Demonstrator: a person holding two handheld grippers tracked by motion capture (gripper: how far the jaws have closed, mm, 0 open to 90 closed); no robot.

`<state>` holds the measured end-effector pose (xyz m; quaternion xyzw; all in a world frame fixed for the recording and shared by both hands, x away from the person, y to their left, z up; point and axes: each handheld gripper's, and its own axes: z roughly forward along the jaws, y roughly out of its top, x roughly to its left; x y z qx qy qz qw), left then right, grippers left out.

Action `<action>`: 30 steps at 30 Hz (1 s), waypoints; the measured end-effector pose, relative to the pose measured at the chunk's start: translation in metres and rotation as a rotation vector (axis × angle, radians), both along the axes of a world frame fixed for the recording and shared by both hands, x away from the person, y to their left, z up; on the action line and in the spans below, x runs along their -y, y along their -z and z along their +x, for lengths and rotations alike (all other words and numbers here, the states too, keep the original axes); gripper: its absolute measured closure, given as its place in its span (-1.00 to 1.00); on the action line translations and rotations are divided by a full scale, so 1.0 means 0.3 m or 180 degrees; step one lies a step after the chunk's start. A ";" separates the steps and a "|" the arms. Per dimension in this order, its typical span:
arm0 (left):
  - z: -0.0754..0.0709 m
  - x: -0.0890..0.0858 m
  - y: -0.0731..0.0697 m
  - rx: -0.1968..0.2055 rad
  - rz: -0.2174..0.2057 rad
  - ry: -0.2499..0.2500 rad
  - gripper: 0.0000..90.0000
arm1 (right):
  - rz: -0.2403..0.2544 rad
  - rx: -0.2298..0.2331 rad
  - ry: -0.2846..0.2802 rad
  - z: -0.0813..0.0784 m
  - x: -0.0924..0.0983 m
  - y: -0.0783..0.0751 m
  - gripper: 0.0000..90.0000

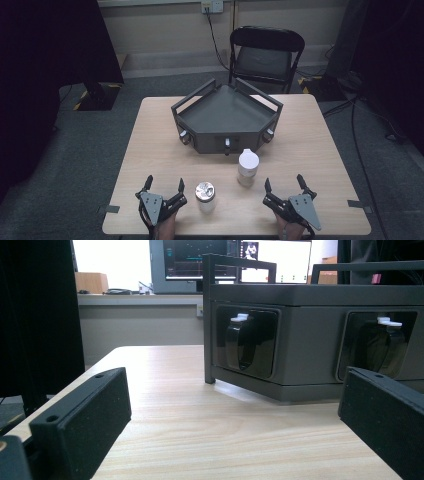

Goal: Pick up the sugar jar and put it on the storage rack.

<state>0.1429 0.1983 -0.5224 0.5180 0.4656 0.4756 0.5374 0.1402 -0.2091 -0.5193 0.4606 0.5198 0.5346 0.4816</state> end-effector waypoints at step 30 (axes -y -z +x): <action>-0.004 -0.034 -0.027 0.0024 -0.0115 0.0140 -1.00 | -0.0015 0.0000 0.0014 0.000 -0.004 0.000 -1.00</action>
